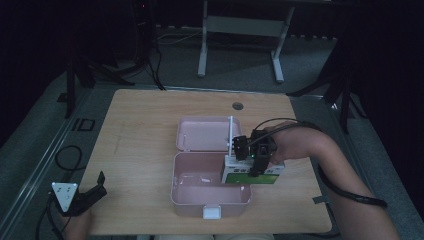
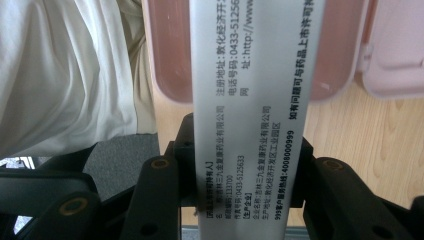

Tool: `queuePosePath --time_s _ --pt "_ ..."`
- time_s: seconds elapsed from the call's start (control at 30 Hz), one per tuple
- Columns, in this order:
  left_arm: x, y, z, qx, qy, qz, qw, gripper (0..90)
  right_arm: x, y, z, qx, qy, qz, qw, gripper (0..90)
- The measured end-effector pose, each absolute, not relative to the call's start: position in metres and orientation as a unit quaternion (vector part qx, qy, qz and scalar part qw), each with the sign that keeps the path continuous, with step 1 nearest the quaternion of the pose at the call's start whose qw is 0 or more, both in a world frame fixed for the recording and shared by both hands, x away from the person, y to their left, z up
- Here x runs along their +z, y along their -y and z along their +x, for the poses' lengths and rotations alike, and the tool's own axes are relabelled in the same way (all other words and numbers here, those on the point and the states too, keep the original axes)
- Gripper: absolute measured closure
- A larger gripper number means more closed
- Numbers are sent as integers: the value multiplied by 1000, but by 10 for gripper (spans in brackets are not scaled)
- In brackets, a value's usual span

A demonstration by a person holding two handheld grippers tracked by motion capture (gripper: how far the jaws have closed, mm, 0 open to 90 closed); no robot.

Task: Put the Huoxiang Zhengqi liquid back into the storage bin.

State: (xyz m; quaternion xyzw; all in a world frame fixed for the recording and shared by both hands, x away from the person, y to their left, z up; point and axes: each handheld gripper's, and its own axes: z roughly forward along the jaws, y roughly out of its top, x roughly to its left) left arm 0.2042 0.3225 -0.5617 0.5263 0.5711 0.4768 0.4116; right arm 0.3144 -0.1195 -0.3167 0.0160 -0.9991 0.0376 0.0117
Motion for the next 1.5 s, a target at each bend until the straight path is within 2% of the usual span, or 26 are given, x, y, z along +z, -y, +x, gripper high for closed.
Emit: queuePosePath --time_s 0.47,0.87,1.5 --pt "-562 -322 204 478 -570 528 410 16 -324 78 308 39 998 42 12 629" --pt "-562 -323 204 477 -570 527 412 16 -348 49 304 42 997 60 23 628" --pt "-562 -323 205 478 -570 527 412 16 -408 50 309 52 996 64 37 627"
